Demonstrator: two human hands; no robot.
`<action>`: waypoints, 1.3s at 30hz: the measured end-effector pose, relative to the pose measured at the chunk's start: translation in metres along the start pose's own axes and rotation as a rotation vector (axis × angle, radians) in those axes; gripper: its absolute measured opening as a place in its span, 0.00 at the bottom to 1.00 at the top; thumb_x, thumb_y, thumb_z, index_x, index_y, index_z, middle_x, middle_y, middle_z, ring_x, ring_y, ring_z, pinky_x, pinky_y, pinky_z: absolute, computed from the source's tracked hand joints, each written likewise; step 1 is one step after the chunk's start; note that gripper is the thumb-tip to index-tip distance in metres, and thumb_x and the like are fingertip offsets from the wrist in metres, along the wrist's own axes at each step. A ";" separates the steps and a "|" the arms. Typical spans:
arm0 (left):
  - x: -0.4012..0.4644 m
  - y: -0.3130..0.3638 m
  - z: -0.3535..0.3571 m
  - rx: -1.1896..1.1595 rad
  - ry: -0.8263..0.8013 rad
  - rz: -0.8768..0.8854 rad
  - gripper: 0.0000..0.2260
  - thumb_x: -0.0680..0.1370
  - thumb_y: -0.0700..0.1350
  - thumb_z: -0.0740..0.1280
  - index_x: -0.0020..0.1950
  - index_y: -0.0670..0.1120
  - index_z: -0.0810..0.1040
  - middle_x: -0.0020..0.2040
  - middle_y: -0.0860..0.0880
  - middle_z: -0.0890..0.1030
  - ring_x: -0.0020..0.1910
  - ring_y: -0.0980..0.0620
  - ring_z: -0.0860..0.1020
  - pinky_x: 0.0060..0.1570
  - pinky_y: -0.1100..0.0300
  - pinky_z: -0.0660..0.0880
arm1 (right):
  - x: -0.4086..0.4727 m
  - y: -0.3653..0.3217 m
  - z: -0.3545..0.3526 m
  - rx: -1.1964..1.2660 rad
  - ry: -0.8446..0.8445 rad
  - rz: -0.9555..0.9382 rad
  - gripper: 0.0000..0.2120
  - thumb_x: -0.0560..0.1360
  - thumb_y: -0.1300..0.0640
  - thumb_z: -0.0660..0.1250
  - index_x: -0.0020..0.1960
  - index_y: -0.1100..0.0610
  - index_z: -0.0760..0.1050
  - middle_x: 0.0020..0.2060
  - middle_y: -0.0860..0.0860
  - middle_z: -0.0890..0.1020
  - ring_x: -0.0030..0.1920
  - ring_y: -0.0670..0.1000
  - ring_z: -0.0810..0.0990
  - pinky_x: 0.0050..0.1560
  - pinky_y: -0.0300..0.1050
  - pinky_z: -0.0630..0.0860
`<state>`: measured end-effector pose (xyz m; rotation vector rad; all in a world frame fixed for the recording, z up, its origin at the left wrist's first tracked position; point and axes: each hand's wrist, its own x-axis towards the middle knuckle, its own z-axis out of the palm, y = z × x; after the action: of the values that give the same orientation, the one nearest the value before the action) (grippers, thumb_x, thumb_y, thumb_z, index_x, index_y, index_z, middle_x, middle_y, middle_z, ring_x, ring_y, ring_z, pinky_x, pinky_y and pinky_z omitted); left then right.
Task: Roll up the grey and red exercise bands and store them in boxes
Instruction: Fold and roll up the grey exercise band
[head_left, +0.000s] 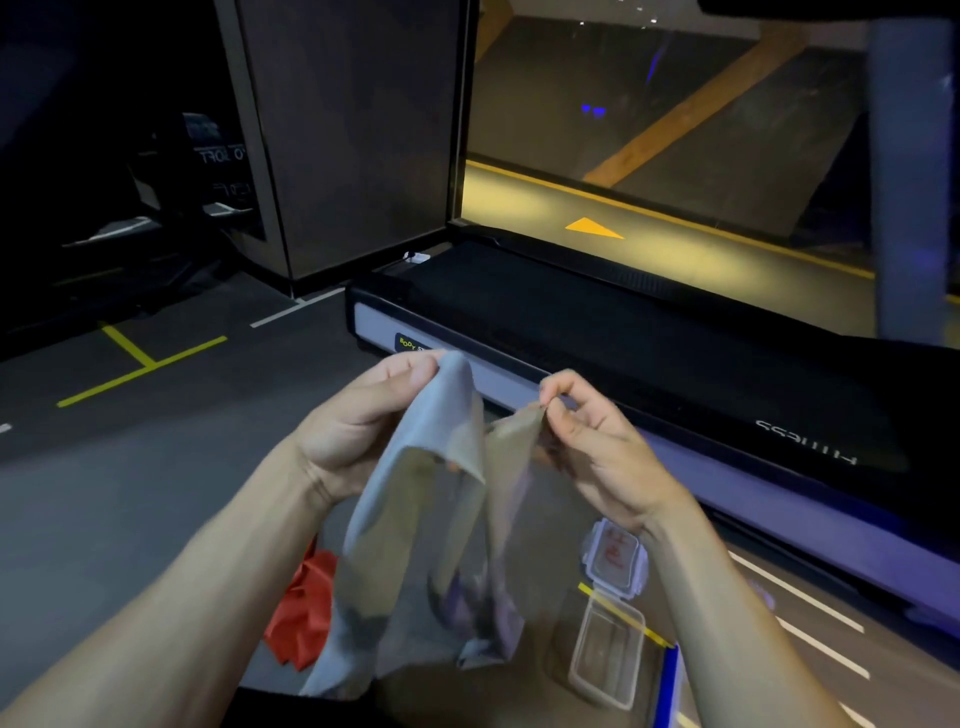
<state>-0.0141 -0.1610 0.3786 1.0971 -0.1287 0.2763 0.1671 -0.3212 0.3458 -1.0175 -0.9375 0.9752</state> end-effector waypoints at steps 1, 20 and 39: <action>0.001 -0.001 0.001 -0.003 0.006 -0.021 0.24 0.69 0.54 0.80 0.46 0.37 0.74 0.33 0.42 0.77 0.28 0.49 0.77 0.30 0.62 0.75 | 0.001 -0.002 0.003 0.041 0.017 -0.009 0.13 0.74 0.47 0.76 0.50 0.52 0.75 0.44 0.52 0.82 0.43 0.52 0.74 0.48 0.52 0.63; 0.003 -0.010 -0.003 0.557 0.006 -0.144 0.10 0.80 0.46 0.68 0.38 0.48 0.80 0.33 0.50 0.68 0.32 0.42 0.62 0.36 0.58 0.57 | 0.002 -0.028 0.036 -0.551 -0.087 -0.074 0.02 0.82 0.60 0.65 0.52 0.58 0.76 0.45 0.53 0.80 0.46 0.50 0.76 0.50 0.40 0.74; 0.021 -0.032 -0.014 0.764 0.170 -0.034 0.08 0.72 0.48 0.80 0.40 0.47 0.84 0.35 0.47 0.82 0.37 0.51 0.78 0.42 0.57 0.73 | 0.002 -0.057 0.002 0.132 0.190 -0.212 0.08 0.74 0.53 0.73 0.48 0.55 0.76 0.41 0.50 0.76 0.37 0.46 0.76 0.39 0.39 0.76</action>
<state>0.0151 -0.1587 0.3493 1.8233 0.1646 0.4019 0.1772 -0.3314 0.4015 -0.8633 -0.7945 0.7394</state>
